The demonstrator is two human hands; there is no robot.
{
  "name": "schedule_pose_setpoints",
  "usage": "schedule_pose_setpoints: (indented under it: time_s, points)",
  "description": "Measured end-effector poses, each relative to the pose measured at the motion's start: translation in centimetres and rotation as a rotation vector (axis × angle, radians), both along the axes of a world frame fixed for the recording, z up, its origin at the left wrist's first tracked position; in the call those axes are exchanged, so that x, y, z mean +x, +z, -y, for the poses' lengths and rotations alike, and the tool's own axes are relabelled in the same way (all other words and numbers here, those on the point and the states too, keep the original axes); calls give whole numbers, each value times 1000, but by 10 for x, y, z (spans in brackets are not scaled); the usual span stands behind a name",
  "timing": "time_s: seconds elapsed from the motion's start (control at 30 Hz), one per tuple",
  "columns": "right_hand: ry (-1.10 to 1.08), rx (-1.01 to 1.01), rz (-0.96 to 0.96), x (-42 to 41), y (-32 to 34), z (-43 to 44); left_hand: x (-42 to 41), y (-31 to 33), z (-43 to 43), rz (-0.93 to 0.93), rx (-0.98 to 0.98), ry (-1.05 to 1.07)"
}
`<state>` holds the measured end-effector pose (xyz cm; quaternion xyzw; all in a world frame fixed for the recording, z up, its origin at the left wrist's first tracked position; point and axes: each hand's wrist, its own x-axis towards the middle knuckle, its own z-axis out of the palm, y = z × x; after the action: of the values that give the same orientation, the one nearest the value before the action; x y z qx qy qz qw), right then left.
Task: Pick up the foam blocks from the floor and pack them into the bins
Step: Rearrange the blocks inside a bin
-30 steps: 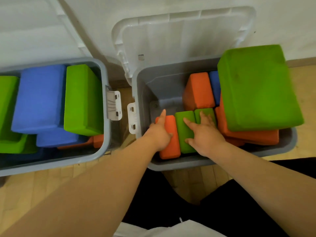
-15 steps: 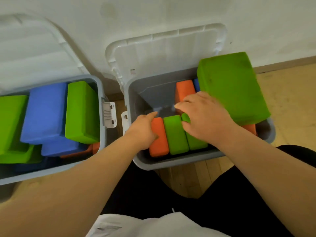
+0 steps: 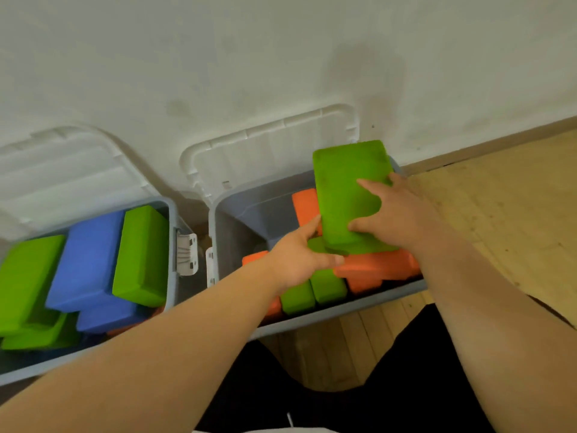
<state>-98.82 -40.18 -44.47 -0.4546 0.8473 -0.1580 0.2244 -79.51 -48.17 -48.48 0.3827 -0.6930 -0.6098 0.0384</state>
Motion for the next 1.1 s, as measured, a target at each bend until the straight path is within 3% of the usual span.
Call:
schedule_pose_setpoints:
  time_s: [0.13,0.27,0.33,0.5,0.63,0.73,0.93,1.1]
  points:
    - [-75,-257,369,9,-4,14,11,33,-2,-207,154,243]
    - [34,-217,732,34,-15,33,21,61,12,-272,2,566]
    - [149,-144,639,35,-19,41,31,65,19,-135,-193,614]
    - [70,-16,-48,2,-31,56,48,65,33,93,-471,608]
    - [-135,247,57,-7,-41,46,42,59,36,195,-548,597]
    - [-215,295,112,-6,-51,42,38,55,42,219,-549,600]
    - [-286,154,79,-17,-54,50,35,44,53,247,-553,518]
    - [-86,-135,206,-6,-50,63,30,32,69,250,-519,503]
